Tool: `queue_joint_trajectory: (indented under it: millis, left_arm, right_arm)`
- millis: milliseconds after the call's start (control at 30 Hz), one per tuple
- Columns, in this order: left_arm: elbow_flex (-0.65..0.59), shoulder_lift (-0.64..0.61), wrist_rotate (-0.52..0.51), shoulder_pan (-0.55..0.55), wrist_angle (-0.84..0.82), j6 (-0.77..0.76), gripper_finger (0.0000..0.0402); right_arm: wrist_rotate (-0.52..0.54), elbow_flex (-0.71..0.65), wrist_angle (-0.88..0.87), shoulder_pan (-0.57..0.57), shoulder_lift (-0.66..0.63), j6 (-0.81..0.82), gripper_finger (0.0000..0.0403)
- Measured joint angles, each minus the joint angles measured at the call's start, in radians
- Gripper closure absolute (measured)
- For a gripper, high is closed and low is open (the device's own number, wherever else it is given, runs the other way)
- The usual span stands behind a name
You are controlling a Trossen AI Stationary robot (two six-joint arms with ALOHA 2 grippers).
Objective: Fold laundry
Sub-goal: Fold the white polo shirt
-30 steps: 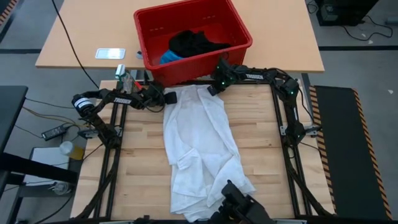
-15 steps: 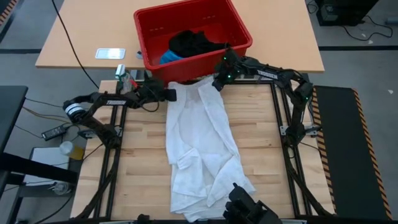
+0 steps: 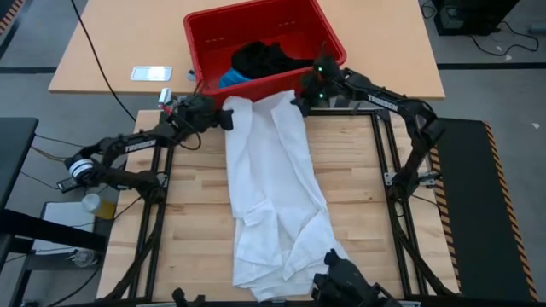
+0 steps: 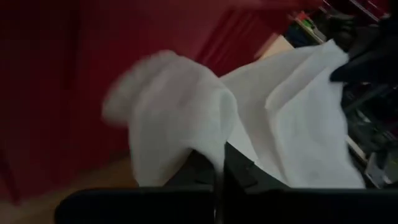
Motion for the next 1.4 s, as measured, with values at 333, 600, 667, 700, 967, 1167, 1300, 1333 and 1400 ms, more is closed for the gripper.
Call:
queue_joint_trajectory:
  millis: [333, 600, 667, 700, 967, 1167, 1300, 1333, 1400]
  left_arm:
    - [0.223, -0.001, 0.100, 0.009, -0.229, 0.191, 0.0401]
    - [0.243, 0.000, 0.114, -0.171, -0.407, 0.234, 0.0401]
    - [0.243, 0.000, 0.095, -0.215, -0.445, 0.238, 0.0401]
    - [0.243, 0.000, 0.087, -0.236, -0.456, 0.239, 0.0401]
    - [0.243, 0.000, 0.070, -0.347, -0.513, 0.215, 0.0401]
    - [0.243, 0.000, 0.071, -0.454, -0.604, 0.215, 0.0401]
    - [0.243, 0.002, 0.066, -0.526, -0.643, 0.206, 0.0401]
    - [0.243, 0.002, 0.060, -0.541, -0.644, 0.196, 0.0401]
    - [0.243, 0.002, 0.052, -0.568, -0.637, 0.171, 0.0401]
  right_arm:
    - [-0.029, 0.000, -0.007, -0.013, -0.024, 0.015, 0.0396]
    - [-0.044, 0.000, -0.194, 0.010, -0.083, -0.114, 0.0396]
    - [-0.058, 0.000, -0.238, 0.023, -0.093, -0.131, 0.0396]
    - [-0.068, 0.000, -0.262, 0.031, -0.096, -0.138, 0.0396]
    - [-0.110, 0.000, -0.462, 0.142, -0.100, -0.216, 0.0395]
    - [-0.016, 0.000, -0.574, 0.227, -0.121, -0.302, 0.0395]
    - [0.003, 0.000, -0.613, 0.275, -0.120, -0.346, 0.0395]
    - [0.003, 0.000, -0.618, 0.288, -0.120, -0.349, 0.0395]
    - [0.003, 0.000, -0.634, 0.315, -0.121, -0.359, 0.0395]
